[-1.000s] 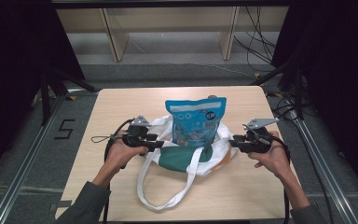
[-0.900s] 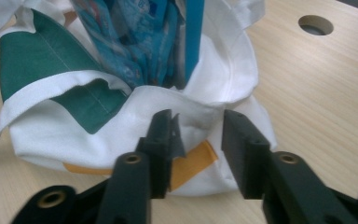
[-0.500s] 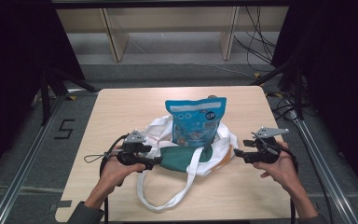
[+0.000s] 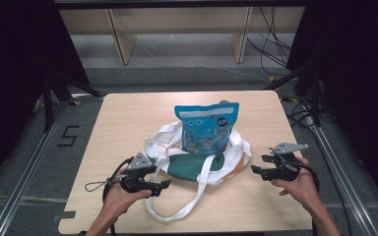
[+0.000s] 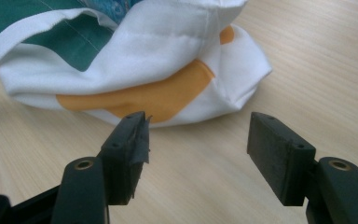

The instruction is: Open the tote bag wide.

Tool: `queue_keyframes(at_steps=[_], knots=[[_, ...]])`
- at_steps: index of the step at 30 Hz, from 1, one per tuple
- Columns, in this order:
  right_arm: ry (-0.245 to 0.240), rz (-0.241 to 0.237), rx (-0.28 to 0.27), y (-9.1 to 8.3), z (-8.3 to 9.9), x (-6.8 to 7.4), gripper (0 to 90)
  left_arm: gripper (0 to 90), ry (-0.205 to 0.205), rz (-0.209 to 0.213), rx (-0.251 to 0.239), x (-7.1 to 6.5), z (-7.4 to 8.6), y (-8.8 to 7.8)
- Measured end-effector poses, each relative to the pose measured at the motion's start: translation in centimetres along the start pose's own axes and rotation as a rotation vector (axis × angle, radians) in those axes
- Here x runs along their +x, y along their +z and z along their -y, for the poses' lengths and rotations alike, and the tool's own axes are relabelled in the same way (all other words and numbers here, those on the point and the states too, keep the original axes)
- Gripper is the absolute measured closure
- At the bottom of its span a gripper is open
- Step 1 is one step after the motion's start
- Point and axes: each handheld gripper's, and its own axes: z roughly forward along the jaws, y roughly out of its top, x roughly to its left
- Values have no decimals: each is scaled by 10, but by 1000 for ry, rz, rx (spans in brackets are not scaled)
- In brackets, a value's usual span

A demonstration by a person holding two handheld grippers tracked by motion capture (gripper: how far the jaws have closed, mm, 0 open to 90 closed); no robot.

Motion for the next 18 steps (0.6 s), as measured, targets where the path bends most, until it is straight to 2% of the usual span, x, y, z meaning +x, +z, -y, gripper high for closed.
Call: queue_keyframes(at_steps=[1,2,3,5,6,7,9,10,11,12,13,14,17,18], knots=[[0,0,0,0,0,0,386,255,0,0,0,0,0,0],[-2,20,-3,0,2,-1,385,255,15,4,0,0,3,-1],[9,10,-14,0,5,-1,383,247,10,3,-6,0,5,-1],[5,20,5,-2,6,-1,382,242,1,4,0,-2,9,-1],[-12,20,-19,-1,8,-2,380,242,-10,6,1,-4,11,-1],[6,25,-5,-2,9,-1,379,242,6,9,4,-4,13,-2],[13,21,4,-4,12,1,377,238,20,-6,-9,-6,16,-3],[24,0,-8,-5,16,2,376,235,10,-14,-15,-6,20,-4],[24,0,-8,-5,16,2,376,234,10,-14,-15,-6,20,-4],[26,25,-12,-5,22,3,375,234,-8,-14,-13,-7,25,-5],[13,28,-9,-5,25,3,374,232,-8,-14,-13,-7,25,-5],[12,28,2,-6,28,4,372,231,-7,-26,-19,-9,30,-4],[14,23,11,-5,35,6,363,226,-8,-25,-6,-10,35,-6],[37,13,31,-6,42,10,362,224,-18,-32,-15,-12,39,-7]])
